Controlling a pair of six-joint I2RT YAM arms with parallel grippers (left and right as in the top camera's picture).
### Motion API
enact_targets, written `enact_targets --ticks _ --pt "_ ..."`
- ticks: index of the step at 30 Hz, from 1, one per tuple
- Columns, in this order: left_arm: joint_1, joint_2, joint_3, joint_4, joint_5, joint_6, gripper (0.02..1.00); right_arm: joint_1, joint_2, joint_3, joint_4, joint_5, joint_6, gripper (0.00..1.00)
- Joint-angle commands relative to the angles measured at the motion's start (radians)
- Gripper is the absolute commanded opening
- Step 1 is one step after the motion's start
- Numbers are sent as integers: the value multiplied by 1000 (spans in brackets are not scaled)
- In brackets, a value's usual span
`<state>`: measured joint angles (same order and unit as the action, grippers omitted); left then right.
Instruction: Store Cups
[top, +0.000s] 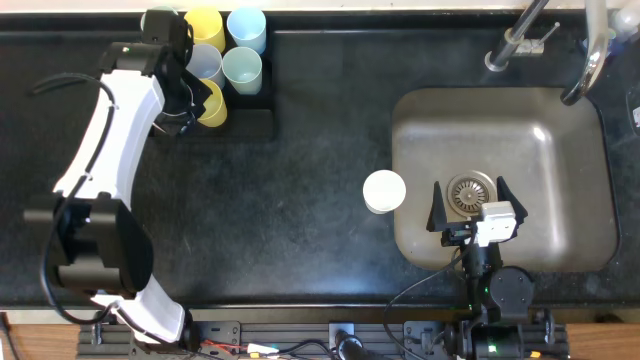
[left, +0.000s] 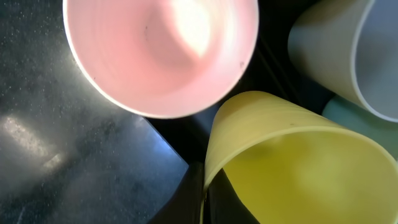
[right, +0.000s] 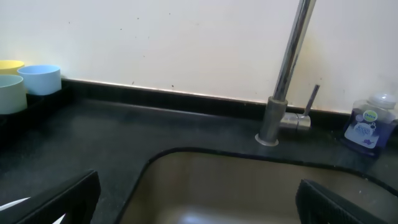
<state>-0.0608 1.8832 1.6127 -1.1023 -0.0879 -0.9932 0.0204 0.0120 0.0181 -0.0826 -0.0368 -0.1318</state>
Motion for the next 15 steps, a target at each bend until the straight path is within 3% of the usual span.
enact_targets --ticks 1,14,15 --pt "5 42 4 5 -26 -11 36 -1 -6 -13 6 4 -3 996" --pt "7 77 4 24 -27 -10 38 -1 -6 -13 6 4 -3 996" --pt "7 77 4 24 -27 -10 165 -1 -6 -13 6 4 -3 996"
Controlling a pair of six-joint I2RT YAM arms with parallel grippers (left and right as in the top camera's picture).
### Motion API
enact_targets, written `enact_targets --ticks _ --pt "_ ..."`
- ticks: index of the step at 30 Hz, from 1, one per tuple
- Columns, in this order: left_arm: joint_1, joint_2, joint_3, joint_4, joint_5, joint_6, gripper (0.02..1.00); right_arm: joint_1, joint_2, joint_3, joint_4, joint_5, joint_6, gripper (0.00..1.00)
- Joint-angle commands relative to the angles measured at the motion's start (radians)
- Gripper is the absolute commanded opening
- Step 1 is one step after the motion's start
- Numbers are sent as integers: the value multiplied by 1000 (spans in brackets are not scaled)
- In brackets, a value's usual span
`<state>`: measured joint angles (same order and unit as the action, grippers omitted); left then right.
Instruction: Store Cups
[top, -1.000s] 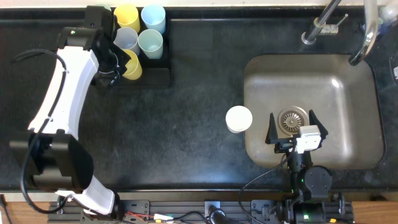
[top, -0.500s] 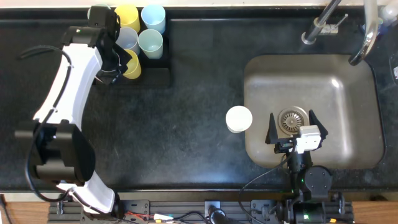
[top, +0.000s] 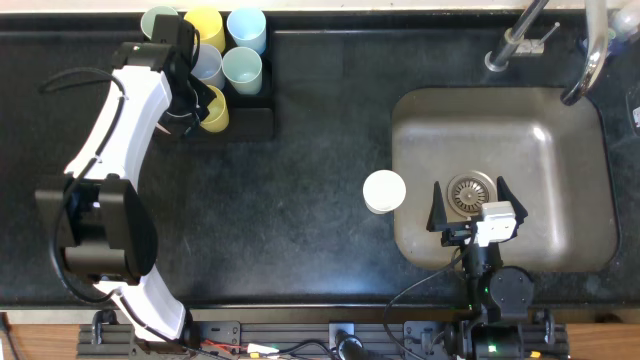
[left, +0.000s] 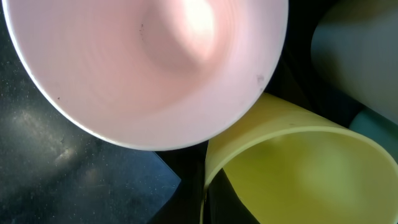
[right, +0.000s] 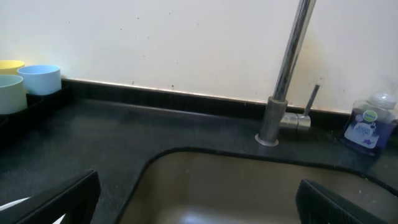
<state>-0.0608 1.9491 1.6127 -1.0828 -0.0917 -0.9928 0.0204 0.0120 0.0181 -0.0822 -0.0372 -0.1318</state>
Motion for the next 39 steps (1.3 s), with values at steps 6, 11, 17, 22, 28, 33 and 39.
enact_targets --ticks 6,11,17,22,28,33,39 --pt "6 0 4 3 -23 -10 998 -1 -6 -13 5 5 -3 993" --pt "4 -116 4 -11 -34 -3 998 -1 -6 -13 5 5 -3 996" --pt "-16 -413 -3 -135 -34 60 996 -1 -6 -13 5 5 -3 996" --pt "-65 -740 -181 -118 -34 428 998 -1 -6 -13 5 5 -3 996" --pt "-79 -1162 -704 203 -33 721 998 -1 -6 -13 5 5 -3 996" --pt "-79 -1436 -1200 750 31 896 998 -1 -6 -13 5 5 -3 996" --pt "-70 -1627 -1534 1224 49 945 998 -1 -6 -13 5 5 -3 993"
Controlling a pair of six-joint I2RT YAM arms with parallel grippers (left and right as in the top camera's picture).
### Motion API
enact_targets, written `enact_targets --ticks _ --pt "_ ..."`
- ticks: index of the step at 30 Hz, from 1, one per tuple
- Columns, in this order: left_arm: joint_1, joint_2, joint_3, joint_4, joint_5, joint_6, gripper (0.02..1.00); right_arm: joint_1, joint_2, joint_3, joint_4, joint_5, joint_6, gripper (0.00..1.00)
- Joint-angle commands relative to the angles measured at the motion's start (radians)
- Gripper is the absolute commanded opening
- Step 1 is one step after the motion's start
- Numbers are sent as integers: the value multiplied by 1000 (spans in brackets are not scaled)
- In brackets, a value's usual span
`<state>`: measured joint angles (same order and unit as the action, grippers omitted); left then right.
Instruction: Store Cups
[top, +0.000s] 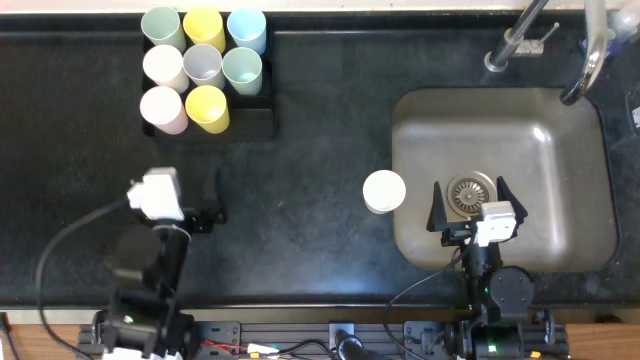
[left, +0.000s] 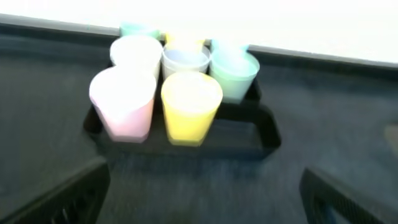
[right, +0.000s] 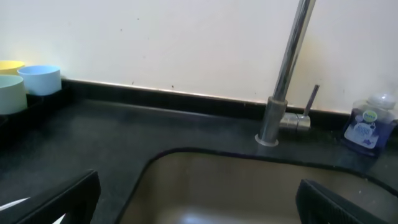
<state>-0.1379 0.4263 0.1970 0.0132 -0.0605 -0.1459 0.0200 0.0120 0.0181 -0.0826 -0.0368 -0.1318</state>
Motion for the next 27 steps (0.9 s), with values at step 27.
enact_targets --ticks 27 --pt "58 -423 -189 -97 33 114 998 -1 -6 -13 6 4 -3 996"
